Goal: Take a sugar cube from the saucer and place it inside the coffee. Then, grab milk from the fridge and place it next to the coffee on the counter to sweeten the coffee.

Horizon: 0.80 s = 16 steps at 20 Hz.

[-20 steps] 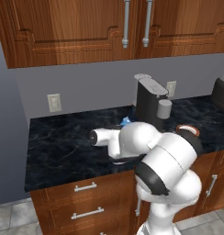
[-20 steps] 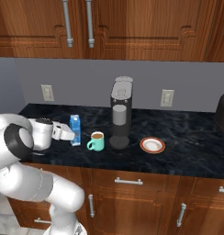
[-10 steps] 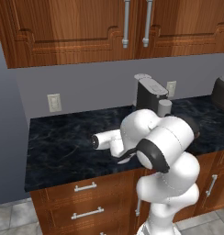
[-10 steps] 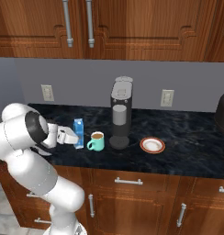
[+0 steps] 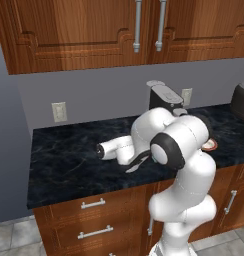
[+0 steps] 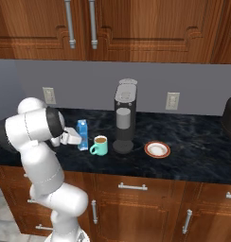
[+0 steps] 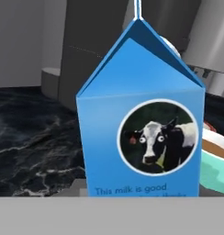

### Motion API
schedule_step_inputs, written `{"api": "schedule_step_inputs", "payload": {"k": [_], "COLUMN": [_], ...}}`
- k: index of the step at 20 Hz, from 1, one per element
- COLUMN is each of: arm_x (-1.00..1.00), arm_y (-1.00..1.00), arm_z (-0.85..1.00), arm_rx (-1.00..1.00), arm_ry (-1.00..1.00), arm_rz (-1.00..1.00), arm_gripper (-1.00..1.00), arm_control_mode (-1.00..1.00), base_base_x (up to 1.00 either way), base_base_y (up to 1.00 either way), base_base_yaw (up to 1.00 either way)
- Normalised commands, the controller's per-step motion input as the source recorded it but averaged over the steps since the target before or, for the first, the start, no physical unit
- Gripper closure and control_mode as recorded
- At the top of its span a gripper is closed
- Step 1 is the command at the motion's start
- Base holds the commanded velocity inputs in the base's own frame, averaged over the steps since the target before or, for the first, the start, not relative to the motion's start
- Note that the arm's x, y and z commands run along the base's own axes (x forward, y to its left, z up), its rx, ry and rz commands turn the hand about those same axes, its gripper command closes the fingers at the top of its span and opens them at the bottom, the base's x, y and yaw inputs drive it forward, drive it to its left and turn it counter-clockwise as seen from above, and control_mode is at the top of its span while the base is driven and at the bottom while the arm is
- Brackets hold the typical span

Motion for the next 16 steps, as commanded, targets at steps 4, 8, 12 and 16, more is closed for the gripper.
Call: {"api": "schedule_step_inputs", "payload": {"k": [4,8,12,16], "arm_x": [-0.09,-0.11,-0.14,-0.14], "arm_y": [-0.01,-0.01,-0.15,-0.14], "arm_z": [-0.04,0.00,0.00,0.00], "arm_rx": [0.00,0.00,0.02,0.03], "arm_ry": [-0.07,-0.05,-0.09,-0.09], "arm_rz": [0.00,0.00,0.00,0.00], "arm_gripper": [-1.00,-1.00,-1.00,-1.00], "arm_control_mode": [-1.00,-1.00,-1.00,-1.00], "base_base_x": [0.00,0.00,0.00,0.00], "base_base_y": [0.00,0.00,0.00,0.00], "base_base_yaw": [0.00,0.00,0.00,0.00]}}
